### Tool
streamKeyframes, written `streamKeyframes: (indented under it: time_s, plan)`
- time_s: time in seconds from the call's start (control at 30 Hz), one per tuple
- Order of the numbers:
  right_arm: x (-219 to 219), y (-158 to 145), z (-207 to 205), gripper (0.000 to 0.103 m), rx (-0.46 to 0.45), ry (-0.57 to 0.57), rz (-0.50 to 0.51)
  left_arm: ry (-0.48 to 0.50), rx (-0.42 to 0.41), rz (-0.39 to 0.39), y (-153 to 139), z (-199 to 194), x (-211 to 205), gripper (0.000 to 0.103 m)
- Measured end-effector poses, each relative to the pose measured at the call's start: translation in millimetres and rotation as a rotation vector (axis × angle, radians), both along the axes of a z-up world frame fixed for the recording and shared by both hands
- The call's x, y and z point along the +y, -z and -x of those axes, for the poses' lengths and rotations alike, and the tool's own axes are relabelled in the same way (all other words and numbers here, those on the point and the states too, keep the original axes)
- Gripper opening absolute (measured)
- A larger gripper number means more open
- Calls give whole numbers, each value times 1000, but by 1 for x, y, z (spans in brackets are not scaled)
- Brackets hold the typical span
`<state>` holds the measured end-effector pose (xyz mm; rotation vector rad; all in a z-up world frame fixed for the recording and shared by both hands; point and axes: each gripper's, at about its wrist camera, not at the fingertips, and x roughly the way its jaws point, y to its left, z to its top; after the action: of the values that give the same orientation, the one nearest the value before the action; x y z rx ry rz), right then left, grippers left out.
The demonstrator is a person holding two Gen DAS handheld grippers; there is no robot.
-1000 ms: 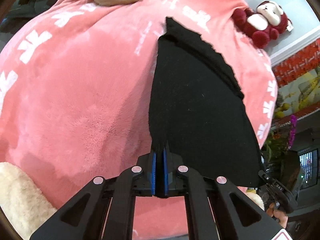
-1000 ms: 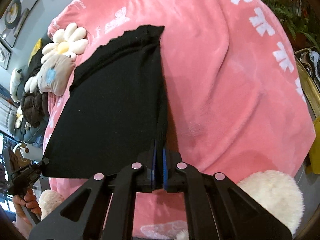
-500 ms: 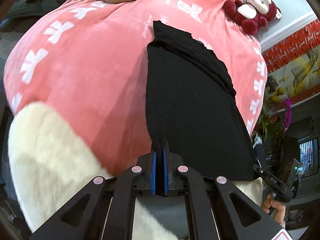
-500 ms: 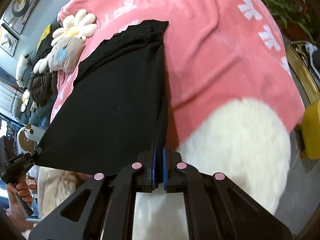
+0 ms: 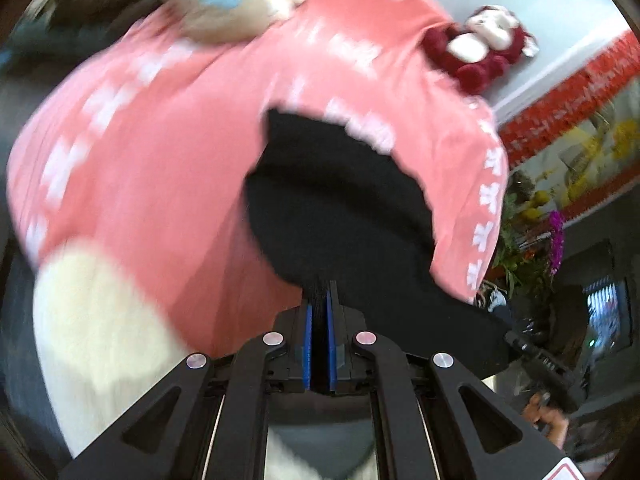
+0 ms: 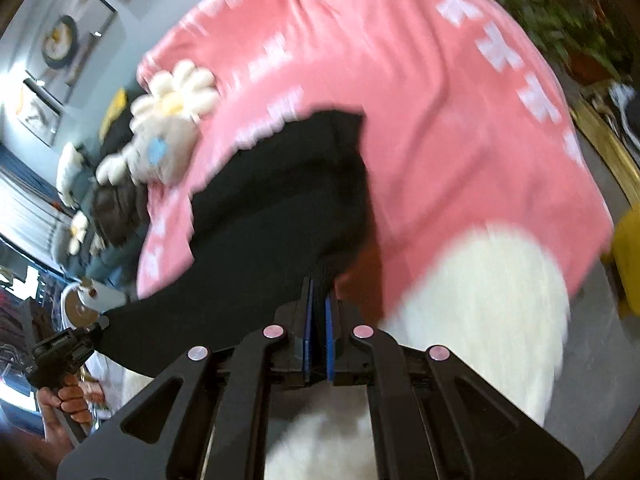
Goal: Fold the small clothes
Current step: 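Grasp the hem edge of the shirt with both tools, then lift the hem with both tools and fold it toward the collar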
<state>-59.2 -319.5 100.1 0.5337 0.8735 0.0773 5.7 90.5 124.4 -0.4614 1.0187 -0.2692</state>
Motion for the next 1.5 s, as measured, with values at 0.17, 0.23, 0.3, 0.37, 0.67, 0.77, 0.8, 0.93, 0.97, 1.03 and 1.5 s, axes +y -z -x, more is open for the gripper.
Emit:
streamKeyframes:
  time_s: [0.17, 0.23, 0.3, 0.37, 0.67, 0.77, 0.8, 0.93, 0.97, 1.03, 1.5]
  plan:
    - [5, -23, -92, 4, -112, 2, 95, 23, -134, -95, -26, -86, -24, 4]
    - [4, -22, -137, 4, -117, 2, 116, 5, -162, -136, -29, -125, -32, 4]
    - [3, -17, -173, 4, -119, 12, 138, -13, -155, -171, -21, -168, -38, 5]
    - [4, 3, -220, 5, -88, 1, 156, -36, -136, -212, -7, -205, -45, 9]
    - [9, 45, -239, 29, -76, 87, 218, -202, 8, -328, 72, -273, -32, 51]
    - [21, 58, -218, 29, -64, 12, 227, -171, -39, -264, 69, -244, -29, 65]
    - [24, 64, -213, 29, -54, 0, 240, -154, -46, -256, 71, -236, -32, 65]
    - [25, 85, -211, 29, -4, 10, 294, -110, 18, -280, 90, -226, -50, 67]
    - [21, 93, -215, 29, 25, 20, 291, -106, 36, -289, 96, -224, -51, 67]
    - [14, 102, -217, 29, 73, 29, 286, -112, 53, -295, 103, -218, -49, 67]
    - [-7, 76, -181, 4, 94, -64, 124, 41, 202, -7, 115, -181, -5, 2]
